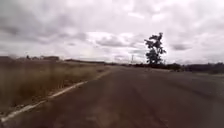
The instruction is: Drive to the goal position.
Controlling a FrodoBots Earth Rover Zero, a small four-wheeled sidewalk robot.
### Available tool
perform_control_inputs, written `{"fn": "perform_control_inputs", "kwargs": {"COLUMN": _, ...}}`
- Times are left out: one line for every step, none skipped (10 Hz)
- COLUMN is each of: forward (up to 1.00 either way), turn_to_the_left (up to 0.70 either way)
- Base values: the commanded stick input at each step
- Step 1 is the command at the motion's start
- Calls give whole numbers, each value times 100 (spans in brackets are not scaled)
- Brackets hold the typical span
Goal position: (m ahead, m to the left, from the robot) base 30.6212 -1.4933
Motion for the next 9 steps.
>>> {"fn": "perform_control_inputs", "kwargs": {"forward": 0, "turn_to_the_left": 0}}
{"fn": "perform_control_inputs", "kwargs": {"forward": 0, "turn_to_the_left": 0}}
{"fn": "perform_control_inputs", "kwargs": {"forward": 0, "turn_to_the_left": 0}}
{"fn": "perform_control_inputs", "kwargs": {"forward": 0, "turn_to_the_left": 0}}
{"fn": "perform_control_inputs", "kwargs": {"forward": 9, "turn_to_the_left": 0}}
{"fn": "perform_control_inputs", "kwargs": {"forward": 34, "turn_to_the_left": 0}}
{"fn": "perform_control_inputs", "kwargs": {"forward": 50, "turn_to_the_left": 0}}
{"fn": "perform_control_inputs", "kwargs": {"forward": 50, "turn_to_the_left": 0}}
{"fn": "perform_control_inputs", "kwargs": {"forward": 50, "turn_to_the_left": 0}}
